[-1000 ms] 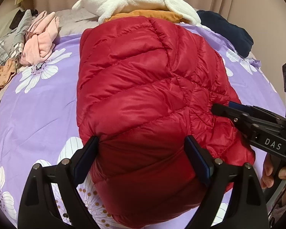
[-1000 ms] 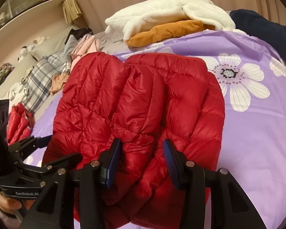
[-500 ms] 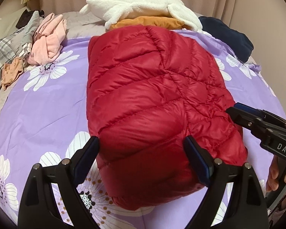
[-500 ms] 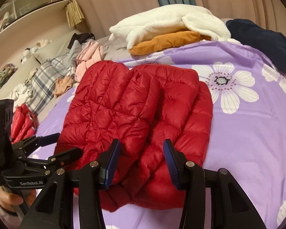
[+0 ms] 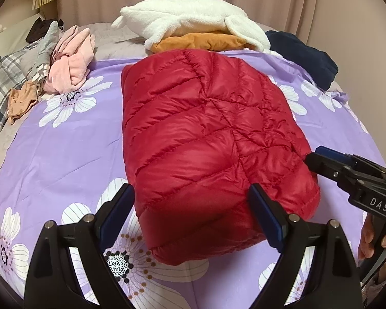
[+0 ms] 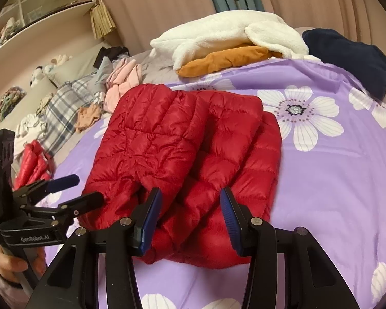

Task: Fold large clothes
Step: 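Open both tools and pull them back from the folded jacket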

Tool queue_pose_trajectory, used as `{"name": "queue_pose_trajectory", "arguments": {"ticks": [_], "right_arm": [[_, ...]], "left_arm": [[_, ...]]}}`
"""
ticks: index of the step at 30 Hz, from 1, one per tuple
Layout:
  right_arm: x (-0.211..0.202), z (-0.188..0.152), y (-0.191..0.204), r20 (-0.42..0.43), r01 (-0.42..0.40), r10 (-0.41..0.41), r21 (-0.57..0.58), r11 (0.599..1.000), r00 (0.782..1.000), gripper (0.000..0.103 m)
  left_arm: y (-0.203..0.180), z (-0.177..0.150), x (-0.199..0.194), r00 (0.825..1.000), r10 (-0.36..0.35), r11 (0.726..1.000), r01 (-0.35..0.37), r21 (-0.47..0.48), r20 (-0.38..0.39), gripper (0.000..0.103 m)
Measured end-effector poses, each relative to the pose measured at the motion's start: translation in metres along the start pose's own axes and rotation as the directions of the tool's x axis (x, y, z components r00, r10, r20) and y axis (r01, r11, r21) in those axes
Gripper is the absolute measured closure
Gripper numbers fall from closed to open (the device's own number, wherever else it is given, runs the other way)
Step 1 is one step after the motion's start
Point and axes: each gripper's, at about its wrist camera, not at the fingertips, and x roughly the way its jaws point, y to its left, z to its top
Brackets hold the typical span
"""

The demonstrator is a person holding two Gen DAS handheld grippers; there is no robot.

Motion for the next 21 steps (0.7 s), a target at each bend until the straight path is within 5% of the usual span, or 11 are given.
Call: {"name": "queue_pose_trajectory", "arguments": {"ticks": [10, 21], "right_arm": [[-0.012, -0.002, -0.001, 0.014, 0.01, -0.01, 0.016, 1.0, 1.0, 0.05], [-0.038, -0.004, 0.006, 0.022, 0.066, -0.066, 0.026, 0.997, 0.998, 0.028]], "left_arm": [[0.001, -0.001, -0.017, 1.0, 0.007, 1.0, -0.007, -0.006, 0.029, 0.012], [-0.009, -0.004, -0.048, 0.997, 0.034, 0.999, -0.035, 0.017, 0.076, 0.005]]}}
